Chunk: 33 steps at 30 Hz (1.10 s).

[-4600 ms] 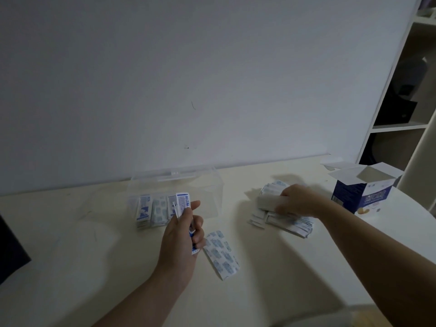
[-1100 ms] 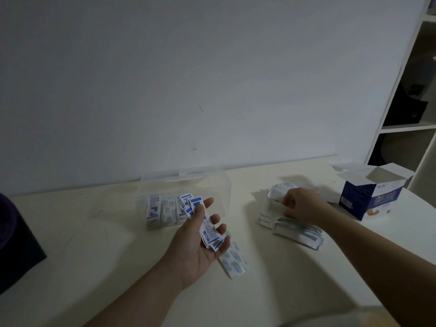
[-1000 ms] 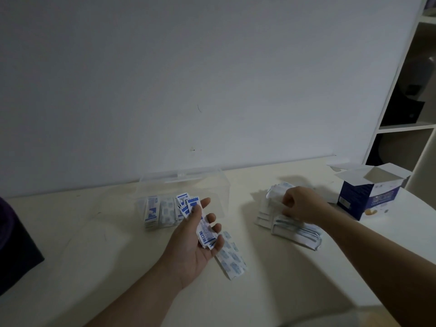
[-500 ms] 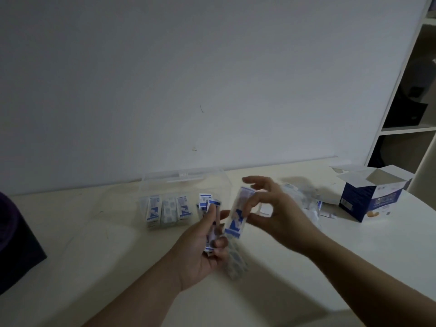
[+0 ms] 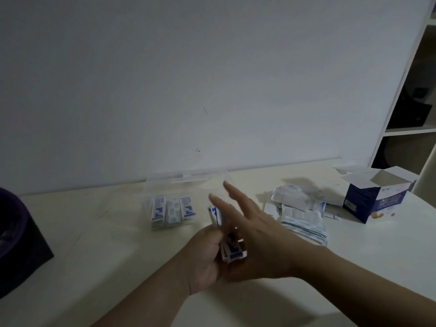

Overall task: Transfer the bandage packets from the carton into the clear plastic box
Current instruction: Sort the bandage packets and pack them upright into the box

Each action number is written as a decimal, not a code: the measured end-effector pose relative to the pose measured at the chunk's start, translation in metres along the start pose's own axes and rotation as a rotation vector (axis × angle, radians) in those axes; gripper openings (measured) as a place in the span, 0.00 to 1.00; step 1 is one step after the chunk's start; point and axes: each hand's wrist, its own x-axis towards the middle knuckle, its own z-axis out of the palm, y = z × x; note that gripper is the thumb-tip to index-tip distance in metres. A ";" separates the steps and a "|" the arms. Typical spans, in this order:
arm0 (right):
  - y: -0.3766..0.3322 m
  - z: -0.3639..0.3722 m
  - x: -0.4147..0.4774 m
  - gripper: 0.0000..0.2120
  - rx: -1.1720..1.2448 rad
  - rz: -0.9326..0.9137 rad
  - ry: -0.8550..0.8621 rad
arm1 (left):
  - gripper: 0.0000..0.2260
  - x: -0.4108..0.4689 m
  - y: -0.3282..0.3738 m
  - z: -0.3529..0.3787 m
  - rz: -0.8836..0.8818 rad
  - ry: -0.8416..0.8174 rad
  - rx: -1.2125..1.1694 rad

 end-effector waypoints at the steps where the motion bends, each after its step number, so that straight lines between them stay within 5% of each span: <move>1: -0.001 0.003 0.002 0.57 -0.056 -0.025 0.000 | 0.11 -0.001 0.000 0.001 0.011 -0.013 0.040; 13: -0.001 0.000 0.008 0.43 -0.023 -0.062 0.079 | 0.09 -0.006 0.004 0.003 0.130 0.009 0.443; 22: -0.015 -0.017 0.016 0.36 -0.106 -0.099 0.026 | 0.05 -0.008 0.013 0.000 0.201 0.107 0.518; 29: -0.018 -0.058 0.036 0.18 0.284 0.037 0.094 | 0.14 -0.015 0.045 -0.005 0.219 0.082 0.468; 33: -0.017 -0.062 0.049 0.08 0.387 0.089 0.096 | 0.07 -0.022 0.057 -0.007 0.193 0.033 0.541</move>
